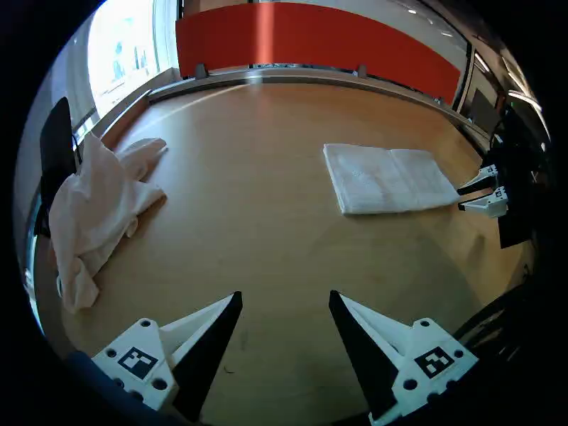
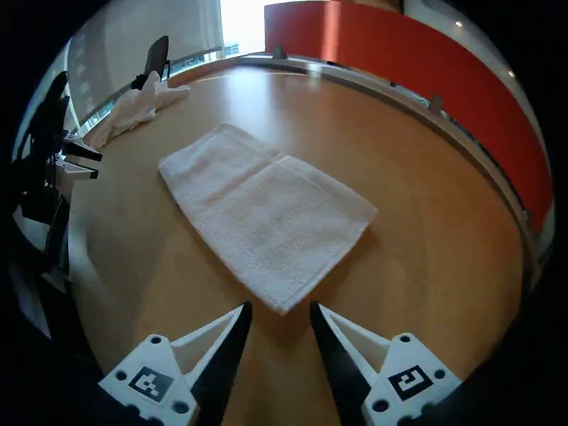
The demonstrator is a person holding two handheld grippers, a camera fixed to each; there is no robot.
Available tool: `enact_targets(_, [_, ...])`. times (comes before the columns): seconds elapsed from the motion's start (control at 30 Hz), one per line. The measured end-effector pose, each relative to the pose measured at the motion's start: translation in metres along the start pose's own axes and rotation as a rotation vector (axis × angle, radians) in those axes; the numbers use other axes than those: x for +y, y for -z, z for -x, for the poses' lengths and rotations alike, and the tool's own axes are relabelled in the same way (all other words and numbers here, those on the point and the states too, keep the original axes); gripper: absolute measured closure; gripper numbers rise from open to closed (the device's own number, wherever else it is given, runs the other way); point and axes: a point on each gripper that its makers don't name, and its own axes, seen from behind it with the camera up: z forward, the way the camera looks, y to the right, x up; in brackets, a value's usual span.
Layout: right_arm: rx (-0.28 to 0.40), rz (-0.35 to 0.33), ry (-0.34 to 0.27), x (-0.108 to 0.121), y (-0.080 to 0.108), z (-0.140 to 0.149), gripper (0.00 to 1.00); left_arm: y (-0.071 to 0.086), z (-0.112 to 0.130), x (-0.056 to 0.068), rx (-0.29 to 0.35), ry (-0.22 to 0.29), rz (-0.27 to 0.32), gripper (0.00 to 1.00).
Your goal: Fold towel
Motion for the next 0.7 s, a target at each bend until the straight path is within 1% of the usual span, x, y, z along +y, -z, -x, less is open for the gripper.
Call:
enact_targets(0.07, [-0.004, -0.006, 0.003, -0.0008, -0.0011, 0.0006, 0.53, 0.0021, 0.0014, -0.0002, 0.0, 0.002, -0.002, 0.09])
enact_targets(0.1, [-0.005, -0.008, 0.004, -0.0012, -0.0016, 0.0009, 0.56, 0.0031, 0.002, -0.0002, 0.0, 0.003, -0.003, 0.09])
enact_targets(0.27, [-0.008, -0.016, 0.008, -0.001, -0.0041, 0.0006, 0.6, 0.0066, 0.0033, -0.0004, 0.003, 0.007, -0.003, 0.09])
enact_targets(0.33, [-0.01, -0.016, 0.011, -0.0003, -0.0049, 0.001, 0.67, 0.0075, 0.0033, -0.0008, 0.005, 0.007, -0.004, 0.09])
enact_targets(0.47, [-0.012, -0.016, 0.017, 0.0014, -0.005, 0.0018, 0.87, 0.0088, 0.002, -0.0015, 0.01, 0.009, -0.006, 0.09])
enact_targets(0.53, [-0.008, -0.014, 0.015, 0.0022, -0.0048, 0.0009, 0.94, 0.0093, 0.0012, -0.0016, 0.014, 0.011, -0.006, 0.09])
enact_targets(0.57, [-0.004, -0.011, 0.013, 0.0026, -0.0047, -0.0003, 0.96, 0.0095, 0.0008, -0.0014, 0.016, 0.013, -0.007, 0.09])
enact_targets(0.7, [0.011, -0.006, 0.003, 0.0036, -0.0038, -0.006, 0.97, 0.0102, -0.0004, 0.0002, 0.021, 0.017, -0.004, 0.09])
